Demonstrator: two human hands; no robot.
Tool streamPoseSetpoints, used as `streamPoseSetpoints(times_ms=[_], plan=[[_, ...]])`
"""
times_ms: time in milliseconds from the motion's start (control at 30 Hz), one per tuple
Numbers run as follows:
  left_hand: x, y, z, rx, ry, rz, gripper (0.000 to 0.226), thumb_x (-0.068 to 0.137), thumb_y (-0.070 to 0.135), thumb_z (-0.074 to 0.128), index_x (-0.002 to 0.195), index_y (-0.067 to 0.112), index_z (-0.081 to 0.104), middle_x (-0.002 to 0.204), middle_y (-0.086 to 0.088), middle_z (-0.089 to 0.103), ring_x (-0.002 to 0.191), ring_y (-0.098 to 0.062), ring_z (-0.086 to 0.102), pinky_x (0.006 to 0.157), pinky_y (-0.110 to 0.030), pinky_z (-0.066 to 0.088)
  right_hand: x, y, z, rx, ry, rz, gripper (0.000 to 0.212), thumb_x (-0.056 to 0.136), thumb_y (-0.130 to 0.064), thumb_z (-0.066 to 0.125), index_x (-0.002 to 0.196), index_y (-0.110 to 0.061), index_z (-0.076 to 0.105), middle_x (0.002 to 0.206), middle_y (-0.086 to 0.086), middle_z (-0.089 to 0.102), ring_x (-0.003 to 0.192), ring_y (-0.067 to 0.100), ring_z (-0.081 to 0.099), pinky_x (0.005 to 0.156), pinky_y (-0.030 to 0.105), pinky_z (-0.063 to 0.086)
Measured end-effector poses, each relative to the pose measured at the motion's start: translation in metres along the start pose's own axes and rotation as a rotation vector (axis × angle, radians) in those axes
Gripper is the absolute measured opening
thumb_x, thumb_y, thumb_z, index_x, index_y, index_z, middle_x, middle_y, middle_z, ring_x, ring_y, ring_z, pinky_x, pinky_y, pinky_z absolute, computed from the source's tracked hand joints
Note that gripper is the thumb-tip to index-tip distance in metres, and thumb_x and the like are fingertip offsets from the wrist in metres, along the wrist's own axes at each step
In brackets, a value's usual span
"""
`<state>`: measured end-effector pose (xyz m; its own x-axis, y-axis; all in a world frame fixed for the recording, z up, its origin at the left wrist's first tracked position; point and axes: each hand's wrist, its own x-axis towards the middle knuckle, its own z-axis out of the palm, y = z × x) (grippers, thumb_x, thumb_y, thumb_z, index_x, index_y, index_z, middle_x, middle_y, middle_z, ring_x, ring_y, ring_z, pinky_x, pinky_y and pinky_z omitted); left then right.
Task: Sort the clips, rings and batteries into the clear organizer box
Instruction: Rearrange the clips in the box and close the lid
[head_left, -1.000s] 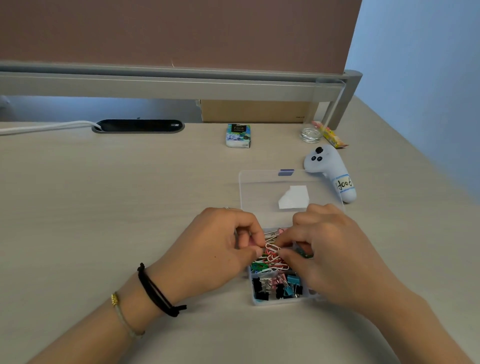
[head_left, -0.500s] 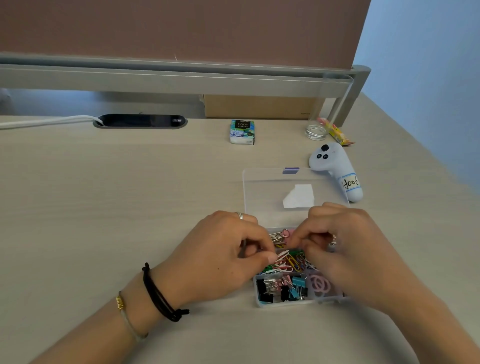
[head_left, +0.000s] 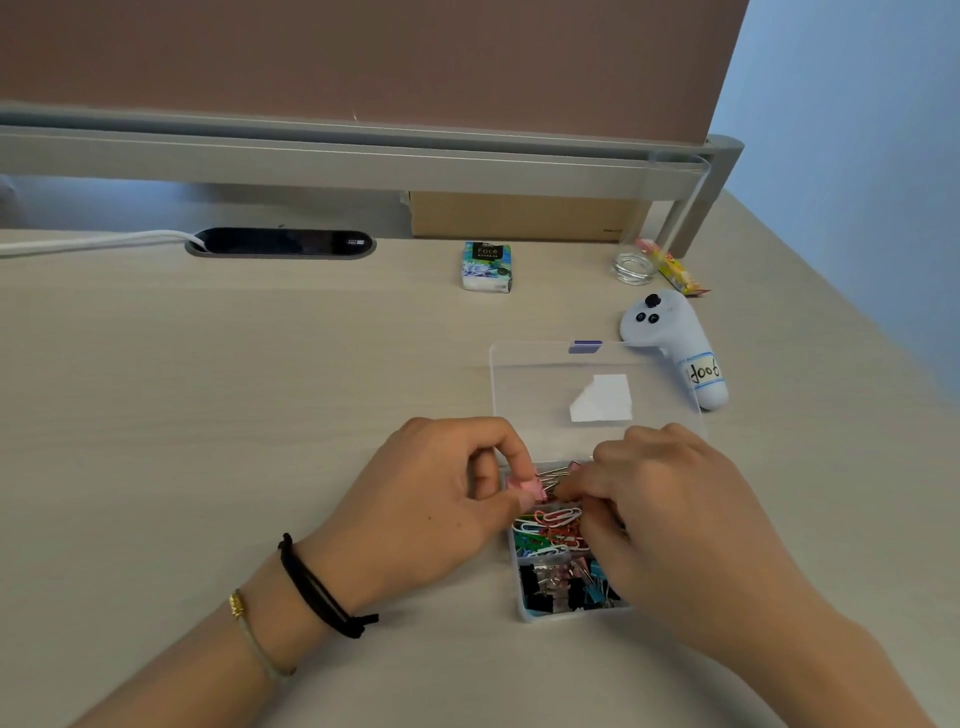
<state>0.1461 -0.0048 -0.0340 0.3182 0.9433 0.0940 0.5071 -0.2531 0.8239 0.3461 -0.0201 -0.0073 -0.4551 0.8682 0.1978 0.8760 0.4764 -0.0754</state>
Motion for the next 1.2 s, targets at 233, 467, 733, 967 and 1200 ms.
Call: streamPoseSetpoints(times_ms=[233, 467, 733, 967, 1200], plan=[[0.0, -0.002, 0.002, 0.022, 0.017, 0.022, 0.006, 0.087, 0.032, 0.076, 0.086, 0.03, 0.07, 0.059, 0.002, 0.059, 0.05, -0.007, 0.045, 0.052, -0.021, 0.036, 0.014, 0.017, -0.01, 0.13, 0.034, 0.046, 0.013, 0.071, -0.02, 0.077, 0.075, -0.032, 0.073, 0.055, -0.02, 0.035, 0.061, 0.009, 0.043, 0.055, 0.026, 0.034], [0.001, -0.003, 0.003, 0.012, 0.036, -0.002, 0.009, 0.085, 0.028, 0.076, 0.091, 0.031, 0.068, 0.059, 0.006, 0.06, 0.05, -0.006, 0.048, 0.054, -0.022, 0.037, 0.034, 0.013, -0.009, -0.064, -0.085, -0.143, 0.011, 0.068, -0.03, 0.076, 0.07, -0.03, 0.065, 0.068, -0.012, 0.053, 0.071, 0.018, 0.055, 0.061, 0.027, 0.032], [0.003, -0.007, 0.004, 0.003, 0.035, -0.009, 0.015, 0.087, 0.021, 0.073, 0.094, 0.032, 0.066, 0.06, 0.007, 0.061, 0.05, -0.005, 0.047, 0.057, -0.027, 0.04, 0.048, -0.002, -0.02, -0.337, -0.223, -0.312, 0.022, 0.069, -0.024, 0.075, 0.07, -0.023, 0.052, 0.066, 0.0, 0.057, 0.065, 0.029, 0.061, 0.05, 0.03, 0.03], [0.006, -0.009, 0.003, -0.033, 0.052, -0.04, 0.023, 0.089, 0.008, 0.062, 0.094, 0.03, 0.067, 0.06, -0.001, 0.06, 0.052, -0.015, 0.052, 0.059, -0.033, 0.046, 0.063, -0.005, -0.028, -0.465, -0.31, -0.413, 0.04, 0.088, -0.023, 0.062, 0.067, -0.021, 0.028, 0.06, -0.001, 0.022, 0.063, 0.031, 0.047, 0.056, 0.033, 0.035], [0.005, -0.01, 0.003, -0.098, 0.061, -0.054, 0.031, 0.089, 0.004, 0.056, 0.103, 0.03, 0.066, 0.058, -0.002, 0.058, 0.059, -0.03, 0.056, 0.063, -0.038, 0.049, 0.065, 0.006, -0.028, -0.295, -0.28, -0.352, 0.02, 0.087, -0.028, 0.057, 0.07, -0.022, 0.048, 0.057, -0.001, 0.036, 0.06, 0.026, 0.044, 0.058, 0.035, 0.044]])
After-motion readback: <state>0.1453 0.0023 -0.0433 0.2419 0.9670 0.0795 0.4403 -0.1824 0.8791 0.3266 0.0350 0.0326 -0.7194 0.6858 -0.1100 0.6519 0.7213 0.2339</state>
